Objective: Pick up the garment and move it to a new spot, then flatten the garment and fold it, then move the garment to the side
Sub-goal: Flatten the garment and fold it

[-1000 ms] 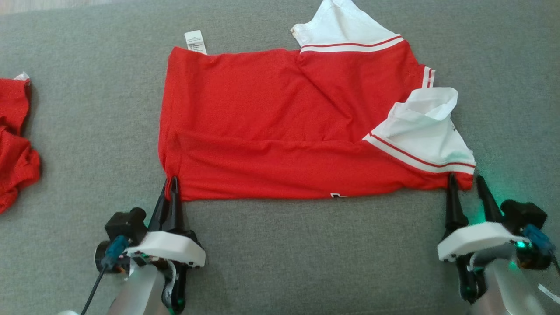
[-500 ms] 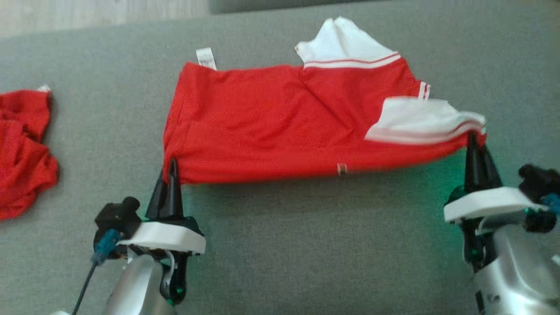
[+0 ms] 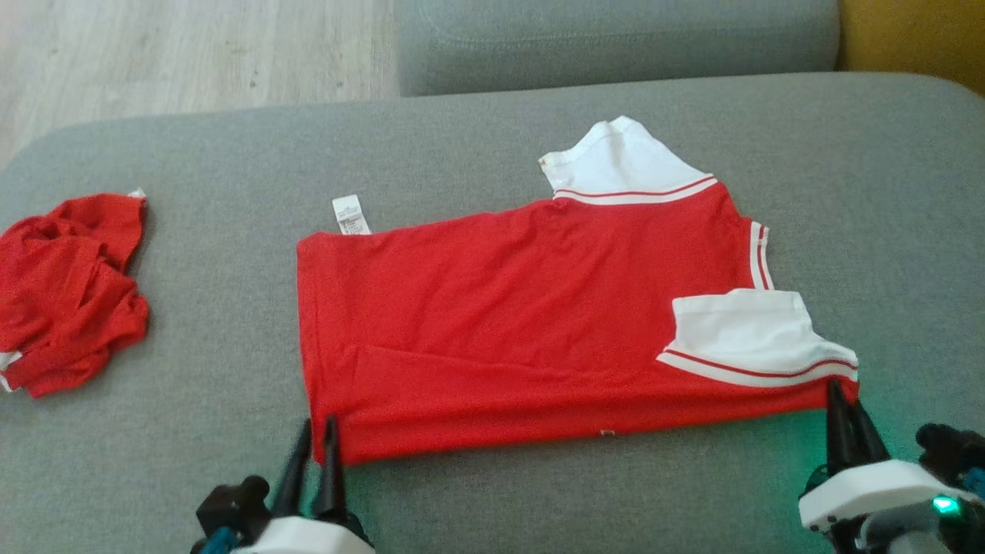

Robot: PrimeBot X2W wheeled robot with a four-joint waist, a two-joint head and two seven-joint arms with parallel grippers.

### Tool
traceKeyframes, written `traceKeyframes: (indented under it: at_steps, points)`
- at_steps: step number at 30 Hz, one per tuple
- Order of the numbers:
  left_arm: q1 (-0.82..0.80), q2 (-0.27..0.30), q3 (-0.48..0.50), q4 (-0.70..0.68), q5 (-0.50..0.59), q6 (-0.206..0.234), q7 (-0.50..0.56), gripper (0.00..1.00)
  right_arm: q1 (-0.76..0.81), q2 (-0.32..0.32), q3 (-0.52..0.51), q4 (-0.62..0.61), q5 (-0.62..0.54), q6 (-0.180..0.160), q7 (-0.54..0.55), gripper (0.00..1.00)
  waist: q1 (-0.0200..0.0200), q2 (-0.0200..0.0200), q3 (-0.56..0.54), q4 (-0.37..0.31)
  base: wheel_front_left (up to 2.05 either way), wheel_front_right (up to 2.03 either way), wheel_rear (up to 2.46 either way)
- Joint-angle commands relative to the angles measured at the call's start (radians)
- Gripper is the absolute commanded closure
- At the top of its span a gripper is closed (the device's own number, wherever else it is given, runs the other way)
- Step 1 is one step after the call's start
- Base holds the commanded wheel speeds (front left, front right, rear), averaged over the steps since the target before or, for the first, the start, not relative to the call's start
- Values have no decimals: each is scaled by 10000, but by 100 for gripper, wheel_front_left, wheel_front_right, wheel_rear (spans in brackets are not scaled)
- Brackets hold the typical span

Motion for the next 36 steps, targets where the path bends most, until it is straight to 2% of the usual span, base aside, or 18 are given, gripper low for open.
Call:
traceKeyframes:
  at_steps: [1,7,10,17,24,30,36]
  points:
    - [-491,108,258,-265,-60,146,-51,0,-374,-158,227,-448,-24,65,20,0,3,0,148,1,0,0,0]
    - [-1245,109,354,-221,148,315,-51,0,-959,-219,62,-889,-643,65,-37,0,3,0,681,-19,0,0,0]
    - [-2248,421,436,158,346,94,27,0,-1543,-257,157,-1108,-886,65,70,0,3,0,979,21,0,0,0]
    - [-5459,1922,-222,1162,164,-642,2878,0,-3048,-403,781,-1381,-1048,65,464,0,3,0,1776,77,0,0,0]
    - [-6908,3093,-1973,1044,-1267,-716,4773,0,-4182,-512,1540,-1143,-974,65,586,0,3,0,2489,-50,0,0,0]
    - [-7526,3775,-2636,1337,-2192,-719,4975,0,-4750,-527,1887,-834,-815,65,396,0,3,0,2851,-191,0,0,0]
    - [-7682,3837,-3194,1668,-2685,-720,4793,0,-5075,-670,2075,-584,-649,65,303,0,3,0,3034,-252,0,0,0]
